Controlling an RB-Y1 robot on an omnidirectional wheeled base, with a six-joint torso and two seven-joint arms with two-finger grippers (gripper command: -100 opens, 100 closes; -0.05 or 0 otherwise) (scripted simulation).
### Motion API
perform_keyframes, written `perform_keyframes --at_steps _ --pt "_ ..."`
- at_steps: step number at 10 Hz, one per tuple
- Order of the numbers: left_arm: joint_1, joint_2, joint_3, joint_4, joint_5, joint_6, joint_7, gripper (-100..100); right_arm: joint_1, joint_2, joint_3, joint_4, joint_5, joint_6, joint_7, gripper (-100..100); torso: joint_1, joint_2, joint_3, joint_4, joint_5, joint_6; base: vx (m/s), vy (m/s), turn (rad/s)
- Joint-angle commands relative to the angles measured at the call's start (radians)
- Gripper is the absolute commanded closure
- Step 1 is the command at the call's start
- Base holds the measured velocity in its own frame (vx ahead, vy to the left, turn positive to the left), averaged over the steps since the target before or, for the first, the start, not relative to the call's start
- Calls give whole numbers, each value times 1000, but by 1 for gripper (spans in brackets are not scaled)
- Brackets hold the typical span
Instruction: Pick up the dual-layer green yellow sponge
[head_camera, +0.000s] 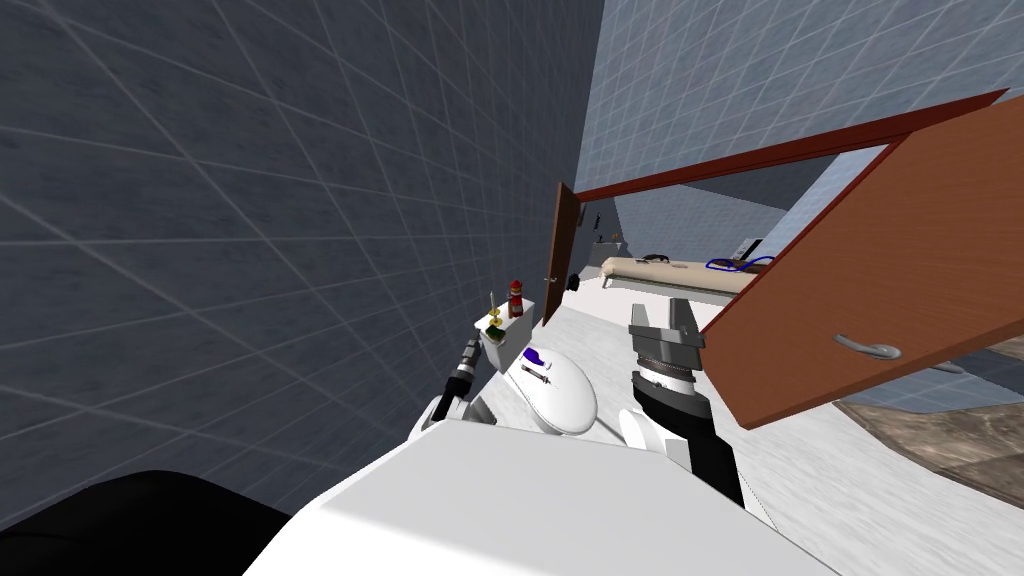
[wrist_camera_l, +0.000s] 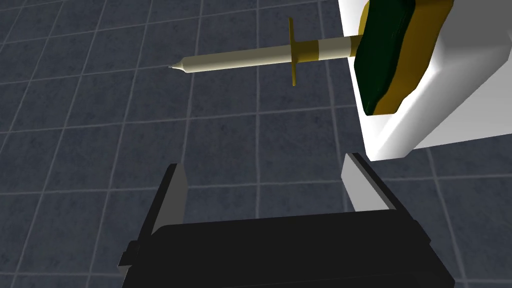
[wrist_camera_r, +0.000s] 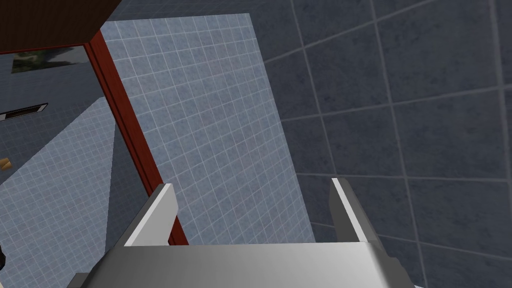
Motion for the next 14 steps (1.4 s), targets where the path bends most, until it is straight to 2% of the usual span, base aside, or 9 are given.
perform_keyframes --at_steps 1,6,9,10,11,12,13,14 --pt "-15 -1 -6 50 -1 -7 2 -100 0 0 0 0 0 0 0 0 0 0 0 0 0 0 42 42 -40" --pt "-54 -26 -27 179 -6 -8 6 -100 0 0 0 0 0 0 0 0 0 0 0 0 0 0 28 28 -51" --pt "-73 -58 -38 242 -9 -8 8 -100 0 0 0 0 0 0 0 0 -2 2 1 0 0 0 4 -1 4" --pt "-81 -82 -42 268 -10 -8 9 -100 0 0 0 0 0 0 0 0 -3 2 1 0 -1 0 -9 6 -16" --pt "-79 -65 -39 255 -8 -9 11 -100 0 0 0 0 0 0 0 0 -2 2 1 0 0 0 -8 -3 -6" --pt "-80 -66 -39 258 -8 -9 12 0 0 0 0 0 0 0 0 0 -2 3 2 1 -1 0 0 0 0" --pt "-80 -66 -39 258 -8 -9 12 -100 0 0 0 0 0 0 0 0 -2 2 1 1 -1 0 0 0 0" --pt "-80 -66 -39 258 -8 -9 12 100 0 0 0 0 0 0 0 0 -2 2 1 1 -1 0 0 0 0"
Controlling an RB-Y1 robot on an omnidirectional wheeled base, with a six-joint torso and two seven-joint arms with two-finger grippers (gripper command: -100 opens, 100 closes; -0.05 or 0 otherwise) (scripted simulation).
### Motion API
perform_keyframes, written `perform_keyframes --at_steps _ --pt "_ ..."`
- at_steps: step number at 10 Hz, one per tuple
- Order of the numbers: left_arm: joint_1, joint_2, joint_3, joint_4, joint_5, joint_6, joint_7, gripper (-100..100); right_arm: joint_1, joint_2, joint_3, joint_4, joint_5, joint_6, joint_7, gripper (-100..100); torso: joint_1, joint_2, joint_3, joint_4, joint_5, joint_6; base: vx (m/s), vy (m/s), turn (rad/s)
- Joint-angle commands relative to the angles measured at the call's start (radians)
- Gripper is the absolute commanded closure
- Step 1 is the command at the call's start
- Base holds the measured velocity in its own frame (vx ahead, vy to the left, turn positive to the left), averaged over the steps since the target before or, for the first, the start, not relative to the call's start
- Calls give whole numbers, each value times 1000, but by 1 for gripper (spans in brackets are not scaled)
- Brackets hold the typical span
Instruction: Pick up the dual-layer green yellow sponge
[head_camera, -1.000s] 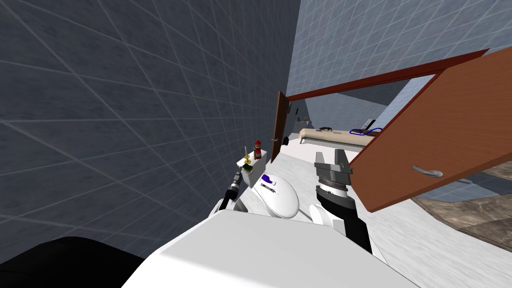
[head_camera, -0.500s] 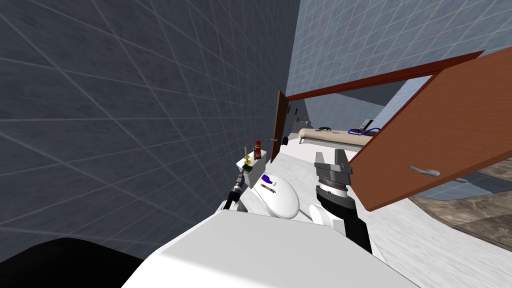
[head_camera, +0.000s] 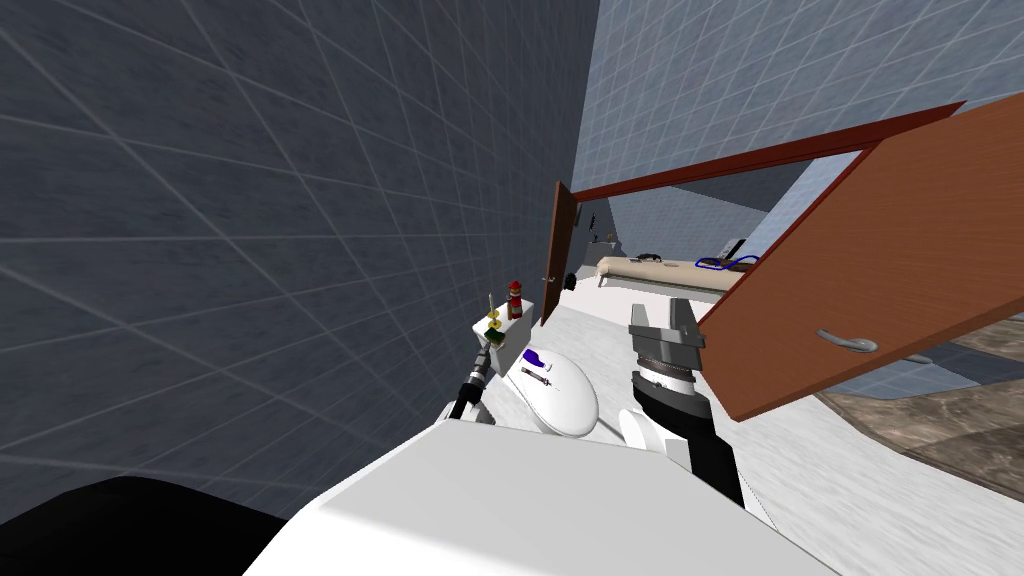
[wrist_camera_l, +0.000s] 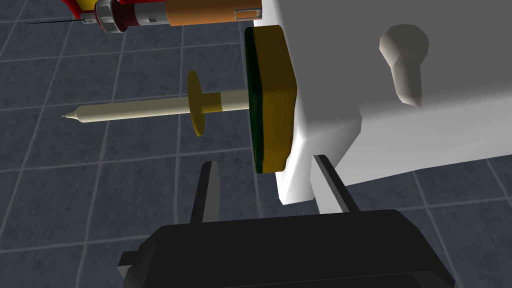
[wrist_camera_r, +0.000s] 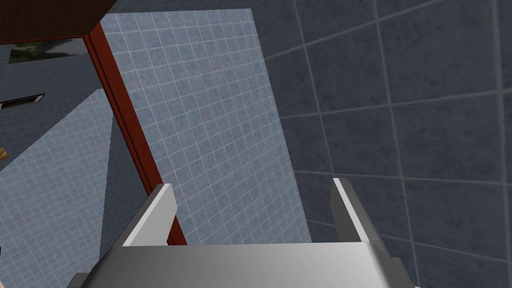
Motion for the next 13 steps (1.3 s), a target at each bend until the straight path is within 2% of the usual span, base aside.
perform_keyframes --at_steps 1,4,5,6,8,9,10,11,12,13 --pt "0 0 0 0 0 0 0 100 0 0 0 0 0 0 0 0 0 0 0 0 0 0 0 0 0" --pt "0 0 0 0 0 0 0 100 0 0 0 0 0 0 0 0 0 0 0 0 0 0 0 0 0" --pt "0 0 0 0 0 0 0 0 0 0 0 0 0 0 0 0 0 0 0 0 0 0 0 0 0" --pt "0 33 -1 -2 0 1 0 -100 0 0 0 0 0 0 0 0 0 0 0 0 0 0 4 -6 -8" --pt "-12 49 -14 1 1 14 4 -100 0 0 0 0 0 0 0 0 0 -1 0 0 0 0 46 -44 -62" --pt "-12 13 -13 11 2 20 5 -100 0 0 0 0 0 0 0 0 -4 -4 -2 -1 -1 0 78 -77 -45" --pt "-12 -6 -13 12 2 20 6 -100 0 0 0 0 0 0 0 0 -5 -5 -3 -1 -1 0 -3 -19 25" --pt "-14 7 -12 9 2 22 5 -100 0 0 0 0 0 0 0 0 -3 -1 -1 0 -1 0 -3 -9 4" --pt "-15 6 -12 10 2 22 6 0 0 0 0 0 0 0 0 0 -1 0 0 0 0 0 0 0 0" --pt "-60 31 25 60 11 7 20 -100 0 0 0 0 0 0 0 0 0 0 0 0 0 0 -61 -19 -230"
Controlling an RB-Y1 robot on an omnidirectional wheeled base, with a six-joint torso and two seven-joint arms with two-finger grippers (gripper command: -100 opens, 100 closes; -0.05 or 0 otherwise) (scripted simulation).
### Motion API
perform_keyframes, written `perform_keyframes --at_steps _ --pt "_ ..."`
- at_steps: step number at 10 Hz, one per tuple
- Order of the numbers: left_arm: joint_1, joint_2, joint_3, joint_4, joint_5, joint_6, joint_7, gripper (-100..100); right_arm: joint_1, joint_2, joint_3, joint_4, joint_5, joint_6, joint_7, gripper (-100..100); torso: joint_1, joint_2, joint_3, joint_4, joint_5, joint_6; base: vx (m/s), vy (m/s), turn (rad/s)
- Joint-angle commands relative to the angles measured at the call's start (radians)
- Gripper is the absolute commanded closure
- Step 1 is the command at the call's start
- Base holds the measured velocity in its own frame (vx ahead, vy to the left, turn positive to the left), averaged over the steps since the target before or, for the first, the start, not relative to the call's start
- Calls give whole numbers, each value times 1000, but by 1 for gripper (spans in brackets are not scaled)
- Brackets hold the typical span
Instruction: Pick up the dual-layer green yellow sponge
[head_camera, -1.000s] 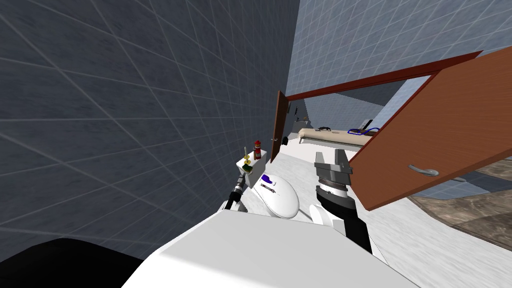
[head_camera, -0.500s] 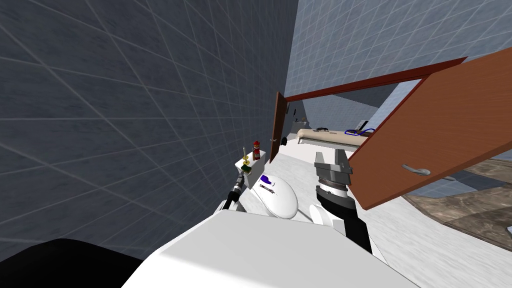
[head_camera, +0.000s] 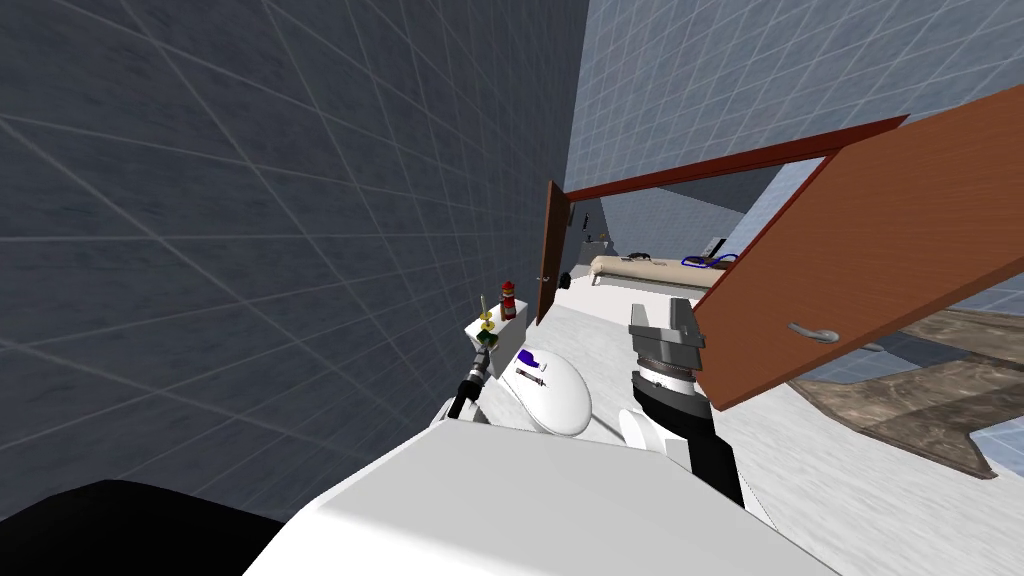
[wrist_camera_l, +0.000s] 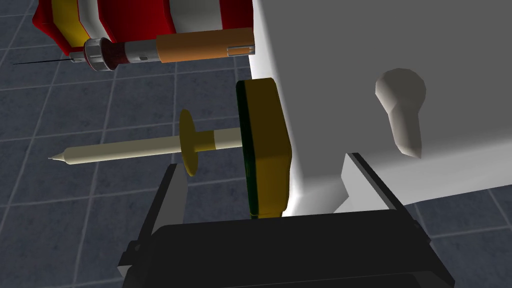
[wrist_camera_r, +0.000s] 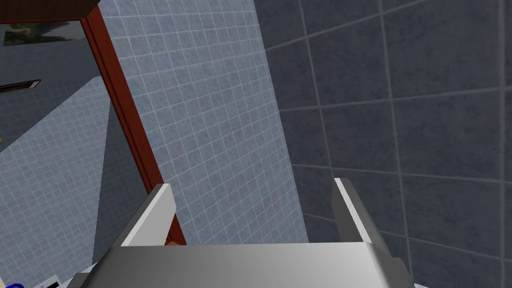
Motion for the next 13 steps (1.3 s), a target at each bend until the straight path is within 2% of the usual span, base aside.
perform_keyframes --at_steps 1,2,3,4,5,6,7,8,9,11,12,13 --pt "-22 6 17 38 3 -5 5 -100 0 0 0 0 0 0 0 0 0 0 0 0 0 0 -77 -19 -145" --pt "-60 31 55 73 12 -20 20 -100 0 0 0 0 0 0 0 0 0 2 1 0 0 -1 -100 -28 -279" --pt "-68 31 55 106 12 -20 20 -100 0 0 0 0 0 0 0 0 -1 3 2 1 0 0 -91 -24 -114" --pt "-114 56 92 154 20 -35 34 -100 0 0 0 0 0 0 0 0 0 3 2 1 0 -1 -115 -37 -239" --pt "-114 56 92 174 20 -35 34 -100 0 0 0 0 0 0 0 0 -1 4 3 1 0 0 -84 -28 -131" --pt "-159 81 129 213 29 -49 49 -100 0 0 0 0 0 0 0 0 -1 3 2 1 0 -1 -77 -36 -254" --pt "-159 81 129 239 29 -49 49 -100 0 0 0 0 0 0 0 0 -1 3 2 1 0 0 -68 -36 -115" --pt "-159 81 129 242 29 -49 49 -100 0 0 0 0 0 0 0 0 -1 2 1 1 0 -1 -32 -23 41" --pt "-200 106 166 267 38 -64 63 -100 0 0 0 0 0 0 0 0 0 0 0 0 0 -1 -61 -36 -222" --pt "-205 106 166 310 38 -64 63 -100 0 0 0 0 0 0 0 0 0 1 1 0 0 -1 -44 -17 -67" --pt "-205 106 166 310 38 -64 63 -100 0 0 0 0 0 0 0 0 1 0 0 0 0 -1 -10 -6 8" --pt "-250 132 203 348 47 -79 78 -100 0 0 0 0 0 0 0 0 1 -1 -1 0 0 -1 -59 -31 -246"
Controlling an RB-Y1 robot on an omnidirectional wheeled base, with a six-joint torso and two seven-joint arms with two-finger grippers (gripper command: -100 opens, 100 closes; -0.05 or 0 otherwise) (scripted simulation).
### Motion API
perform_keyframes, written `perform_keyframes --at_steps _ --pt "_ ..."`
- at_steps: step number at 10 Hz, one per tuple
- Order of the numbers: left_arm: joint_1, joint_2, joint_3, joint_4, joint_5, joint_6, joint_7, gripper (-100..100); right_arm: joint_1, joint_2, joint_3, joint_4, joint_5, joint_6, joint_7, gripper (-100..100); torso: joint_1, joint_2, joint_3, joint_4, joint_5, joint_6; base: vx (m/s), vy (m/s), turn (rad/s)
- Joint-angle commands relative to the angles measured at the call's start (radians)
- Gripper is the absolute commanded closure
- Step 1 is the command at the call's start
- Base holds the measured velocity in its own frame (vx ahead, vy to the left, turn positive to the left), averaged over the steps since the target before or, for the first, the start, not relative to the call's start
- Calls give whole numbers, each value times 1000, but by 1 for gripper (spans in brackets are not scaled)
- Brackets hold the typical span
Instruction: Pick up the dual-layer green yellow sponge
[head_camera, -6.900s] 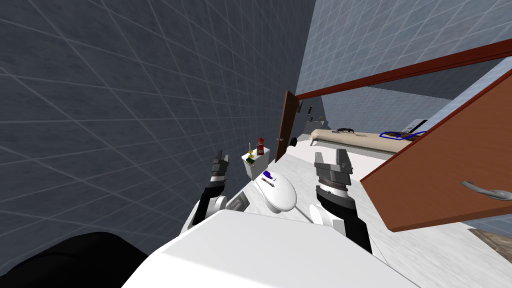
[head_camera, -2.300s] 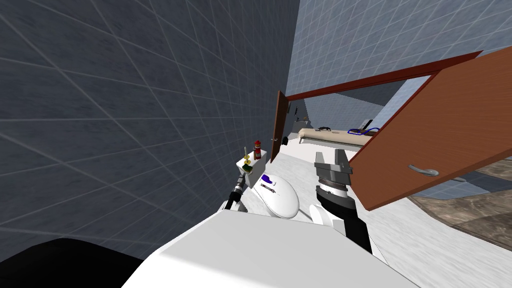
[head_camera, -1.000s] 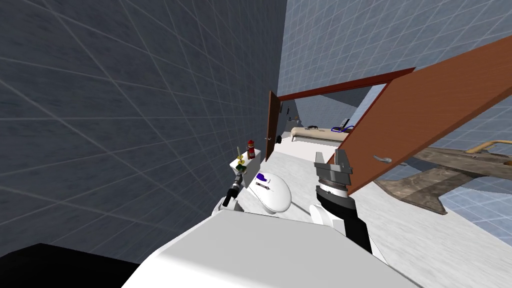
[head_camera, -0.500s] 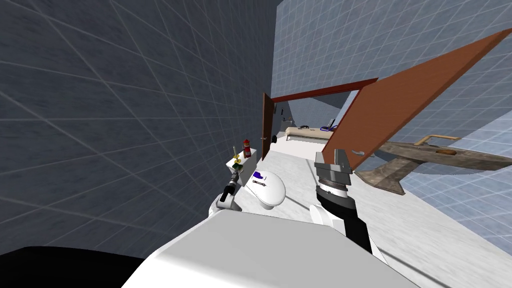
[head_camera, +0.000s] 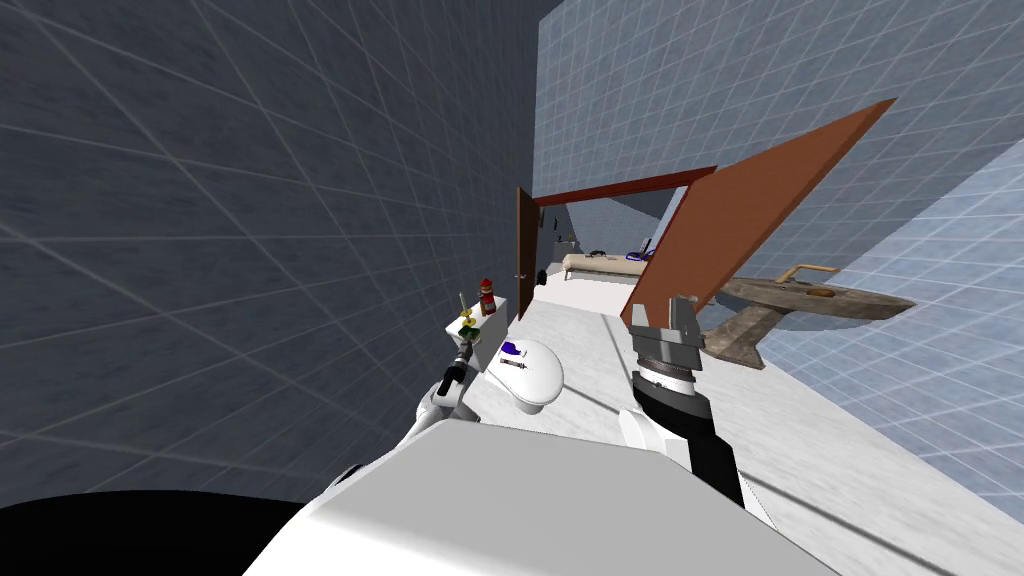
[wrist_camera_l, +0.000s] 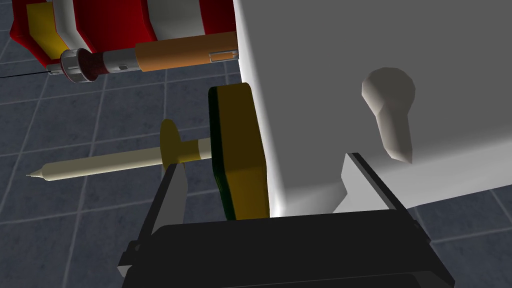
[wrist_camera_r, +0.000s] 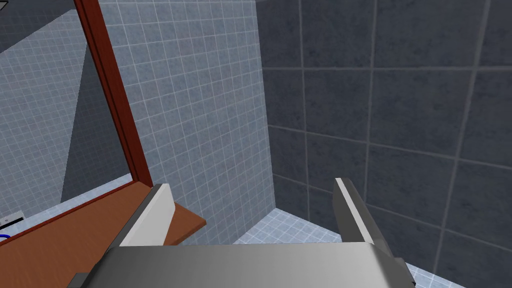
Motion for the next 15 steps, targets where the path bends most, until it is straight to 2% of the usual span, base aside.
perform_keyframes --at_steps 1,2,4,5,6,7,8,9,13,14,15 --pt "-44 41 50 50 13 -3 26 -100 0 0 0 0 0 0 0 0 0 0 0 0 0 0 -121 -72 -391" --pt "-86 66 81 98 22 -18 40 -100 0 0 0 0 0 0 0 0 -2 3 2 1 -1 1 -165 -99 -317" --pt "-89 66 89 134 22 -18 40 -100 0 0 0 0 0 0 0 0 -1 4 3 3 -1 0 -87 -41 -77" --pt "-135 91 126 167 31 -33 55 -100 0 0 0 0 0 0 0 0 2 0 1 2 -1 -1 -43 -38 -229" --pt "-135 91 126 204 31 -33 55 -100 0 0 0 0 0 0 0 0 1 -2 0 2 -1 0 -48 -37 -160" --pt "-181 116 163 258 39 -48 69 -100 0 0 0 0 0 0 0 0 2 -2 0 1 -1 -1 -86 -54 -233" --pt "-165 112 142 248 35 -53 68 -100 0 0 0 0 0 0 0 0 0 0 1 2 -1 0 -45 -24 -52" --pt "-169 114 145 252 36 -54 71 100 0 0 0 0 0 0 0 0 2 -1 0 1 -1 -1 -7 -4 11" --pt "-169 114 145 252 37 -54 72 100 0 0 0 0 0 0 0 0 3 -5 -2 0 -1 -1 0 0 0" --pt "-169 114 145 252 36 -54 72 0 0 0 0 0 0 0 0 0 3 -5 -2 0 -1 -1 0 0 0" --pt "-135 91 126 204 31 -33 55 100 0 0 0 0 0 0 0 0 3 -5 -2 0 -1 -1 41 32 236"
